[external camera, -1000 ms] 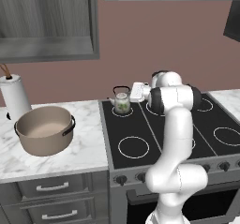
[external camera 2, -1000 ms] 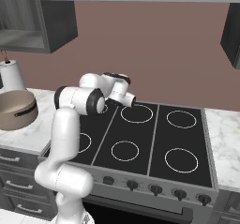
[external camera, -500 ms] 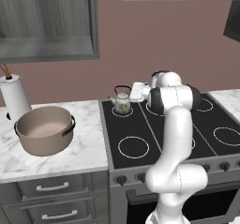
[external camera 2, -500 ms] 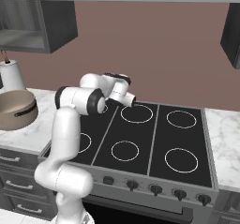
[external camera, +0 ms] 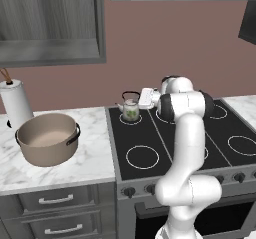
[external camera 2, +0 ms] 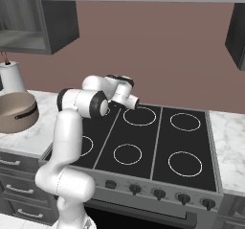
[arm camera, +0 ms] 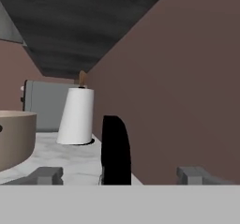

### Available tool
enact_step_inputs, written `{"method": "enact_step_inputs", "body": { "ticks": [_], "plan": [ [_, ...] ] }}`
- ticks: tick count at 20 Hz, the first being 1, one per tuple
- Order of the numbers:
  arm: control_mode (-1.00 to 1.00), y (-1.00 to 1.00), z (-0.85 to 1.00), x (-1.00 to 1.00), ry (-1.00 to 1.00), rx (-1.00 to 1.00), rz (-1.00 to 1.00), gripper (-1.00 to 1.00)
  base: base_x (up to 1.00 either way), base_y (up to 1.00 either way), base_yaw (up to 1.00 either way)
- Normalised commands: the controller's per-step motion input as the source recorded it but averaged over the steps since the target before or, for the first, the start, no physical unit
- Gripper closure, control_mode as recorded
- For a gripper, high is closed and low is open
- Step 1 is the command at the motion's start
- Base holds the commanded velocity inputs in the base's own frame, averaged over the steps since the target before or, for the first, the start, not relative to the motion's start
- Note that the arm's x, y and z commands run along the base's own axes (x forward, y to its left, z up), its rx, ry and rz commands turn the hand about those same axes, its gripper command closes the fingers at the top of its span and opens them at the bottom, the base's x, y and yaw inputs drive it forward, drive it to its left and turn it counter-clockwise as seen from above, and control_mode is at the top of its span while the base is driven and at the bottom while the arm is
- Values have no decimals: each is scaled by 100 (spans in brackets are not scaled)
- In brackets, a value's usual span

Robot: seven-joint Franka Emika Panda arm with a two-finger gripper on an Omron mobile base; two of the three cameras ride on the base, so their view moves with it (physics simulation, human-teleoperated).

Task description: Pick the kettle from the cabinet and place it on a stove burner. Then pick the pot from the counter and place it on another stove burner. Finally, turn both burners on.

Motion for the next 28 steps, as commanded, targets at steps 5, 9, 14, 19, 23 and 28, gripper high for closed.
{"method": "enact_step_inputs", "body": {
  "ticks": [5,9,14,19,23,28],
  "plan": [
    [-100,-3,2,0,-1,0,0,-100,0,0,0],
    [-100,-15,5,0,-1,0,0,-100,0,0,0],
    [-100,-13,0,-1,-1,0,0,-100,0,0,0],
    [-100,-7,0,-14,0,0,0,-100,0,0,0],
    [-100,0,10,-27,-2,-1,0,-100,0,0,0],
    [-100,0,25,-35,-4,-6,0,-100,0,0,0]
  ]
}}
